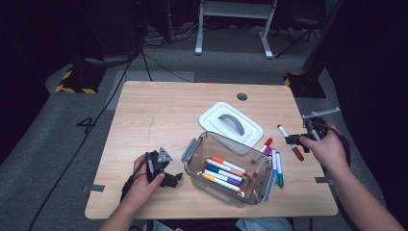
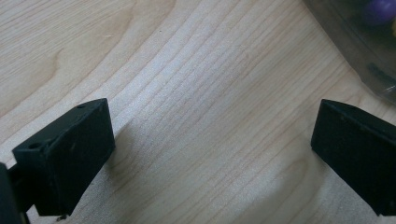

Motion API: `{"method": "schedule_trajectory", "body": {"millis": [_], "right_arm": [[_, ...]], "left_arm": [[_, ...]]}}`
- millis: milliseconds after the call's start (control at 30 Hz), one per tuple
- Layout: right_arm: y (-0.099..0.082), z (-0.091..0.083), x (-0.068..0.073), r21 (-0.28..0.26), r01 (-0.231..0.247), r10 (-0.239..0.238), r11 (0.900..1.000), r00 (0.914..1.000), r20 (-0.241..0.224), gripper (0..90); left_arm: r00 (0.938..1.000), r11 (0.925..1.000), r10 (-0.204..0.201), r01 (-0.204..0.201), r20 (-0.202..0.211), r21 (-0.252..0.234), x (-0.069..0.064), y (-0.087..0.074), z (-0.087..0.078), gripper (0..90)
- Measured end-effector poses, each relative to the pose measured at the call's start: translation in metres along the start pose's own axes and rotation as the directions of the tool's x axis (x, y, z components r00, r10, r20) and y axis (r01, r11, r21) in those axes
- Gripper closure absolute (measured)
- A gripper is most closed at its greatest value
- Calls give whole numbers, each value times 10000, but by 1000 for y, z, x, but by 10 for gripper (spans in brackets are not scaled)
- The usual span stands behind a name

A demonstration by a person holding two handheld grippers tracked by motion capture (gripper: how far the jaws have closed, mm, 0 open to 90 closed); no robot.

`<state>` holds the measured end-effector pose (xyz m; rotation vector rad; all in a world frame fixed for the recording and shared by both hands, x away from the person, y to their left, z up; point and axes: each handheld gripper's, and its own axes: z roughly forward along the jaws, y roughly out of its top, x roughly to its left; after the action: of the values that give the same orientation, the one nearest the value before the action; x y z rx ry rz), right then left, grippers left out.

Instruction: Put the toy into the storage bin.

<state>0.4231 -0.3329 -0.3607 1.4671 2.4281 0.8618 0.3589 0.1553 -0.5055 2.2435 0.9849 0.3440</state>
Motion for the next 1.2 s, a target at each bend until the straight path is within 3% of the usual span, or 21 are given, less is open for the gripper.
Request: {"method": "schedule_trajectory", "body": {"millis": [200,233,300,400,433,467,500,667,900,1000,1067,1100,1200], "right_arm": [[22,-7,35,-314,802,-825,9963,9933,-813,771],[22,-7,35,-314,802,-825,9963,9933,-813,771],[30,-8,55,-321,1365,-1393,9901,9837,-1140,770],[34,-8,66,-280,1606,-1629,9866,9783,-1283,771],[37,-8,79,-290,1857,-1880,9822,9702,-1527,770],[37,-8,79,-290,1857,-1880,9822,9702,-1527,770],[39,-8,91,-319,2073,-2097,9778,9618,-1763,771],[41,-4,122,-328,2686,-2684,9627,9329,-2399,771],[41,18,163,118,3492,-3256,9370,8848,-3333,770],[41,28,175,357,3710,-3343,9280,8709,-3604,770],[40,30,178,417,3753,-3351,9260,8676,-3675,771],[39,39,185,625,3914,-3388,9181,8568,-3888,770],[37,46,192,812,4036,-3396,9113,8485,-4059,770]], "left_arm": [[10000,10000,2,-2,-8,0,0,0,0,0],[10000,10000,2,-2,-8,0,0,0,0,0],[10000,10000,0,0,-8,-2,0,0,0,0],[10000,10000,22,-22,-18,5,0,0,0,0],[10000,10000,29,-29,-17,2,0,0,0,0],[10000,10000,29,-29,-17,2,0,0,0,0],[10000,10000,40,-40,-17,-6,0,0,0,0],[10000,10000,28,-28,13,16,0,0,0,0],[10000,10000,42,-42,-11,-25,1,0,0,0],[10000,10000,48,-48,-17,-21,1,0,0,0],[10000,10000,48,-48,-20,-21,1,0,0,0],[10000,10000,57,-57,-6,-29,1,0,0,0],[10000,9999,86,-86,-46,-51,1,0,0,0]]}}
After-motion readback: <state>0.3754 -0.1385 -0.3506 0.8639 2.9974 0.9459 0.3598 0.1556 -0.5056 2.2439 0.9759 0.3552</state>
